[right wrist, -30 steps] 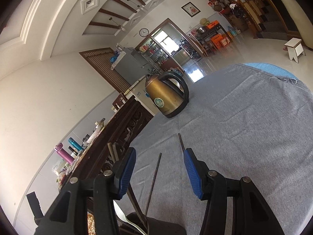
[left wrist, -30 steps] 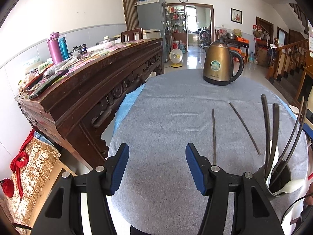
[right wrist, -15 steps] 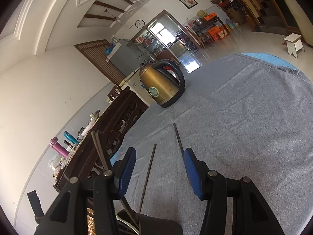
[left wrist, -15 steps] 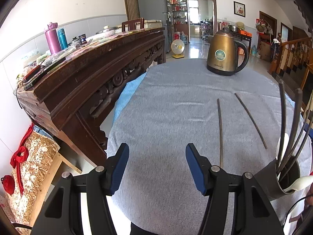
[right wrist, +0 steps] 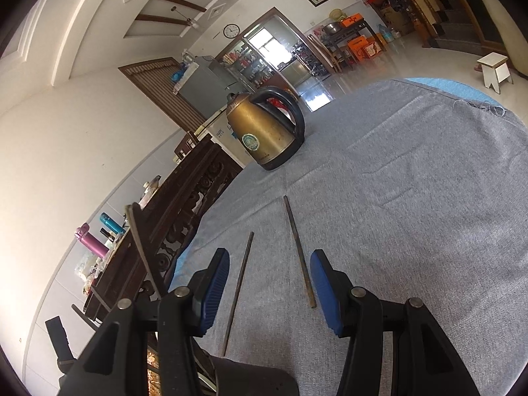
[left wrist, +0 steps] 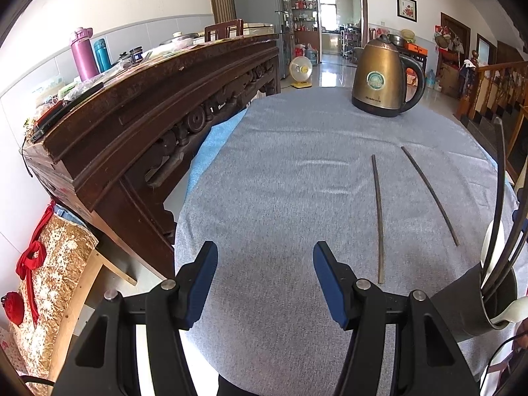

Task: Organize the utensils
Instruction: 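Move both open tools back toward the two chopsticks left on the cloth, then lower the right tool over one dark chopstick while the left tool approaches the other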

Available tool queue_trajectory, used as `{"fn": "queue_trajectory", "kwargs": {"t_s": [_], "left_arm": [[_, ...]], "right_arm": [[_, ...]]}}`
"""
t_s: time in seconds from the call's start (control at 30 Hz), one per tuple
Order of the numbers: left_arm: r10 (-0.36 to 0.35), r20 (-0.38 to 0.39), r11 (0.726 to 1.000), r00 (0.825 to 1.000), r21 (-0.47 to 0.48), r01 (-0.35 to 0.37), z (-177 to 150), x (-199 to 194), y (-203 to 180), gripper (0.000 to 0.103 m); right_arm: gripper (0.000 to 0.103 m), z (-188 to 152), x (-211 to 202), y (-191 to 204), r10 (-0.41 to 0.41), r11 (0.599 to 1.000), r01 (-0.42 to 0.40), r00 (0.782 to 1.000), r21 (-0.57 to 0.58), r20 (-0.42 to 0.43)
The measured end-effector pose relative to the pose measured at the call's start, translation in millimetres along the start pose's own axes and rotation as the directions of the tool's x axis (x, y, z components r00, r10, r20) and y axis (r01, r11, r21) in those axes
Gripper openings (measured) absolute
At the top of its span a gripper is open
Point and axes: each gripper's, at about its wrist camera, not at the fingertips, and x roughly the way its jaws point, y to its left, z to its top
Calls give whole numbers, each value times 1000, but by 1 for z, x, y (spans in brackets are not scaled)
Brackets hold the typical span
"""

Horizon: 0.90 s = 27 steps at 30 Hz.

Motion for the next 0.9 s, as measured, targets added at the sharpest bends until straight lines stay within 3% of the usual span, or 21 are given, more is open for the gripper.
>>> {"fn": "queue_trajectory", "kwargs": {"t_s": [0.9], "left_arm": [[13, -91, 1000, 996, 22, -11, 5, 53, -8, 61]], "right_arm": [[54, -8, 42, -26, -35, 999, 39, 994, 37, -103]]}}
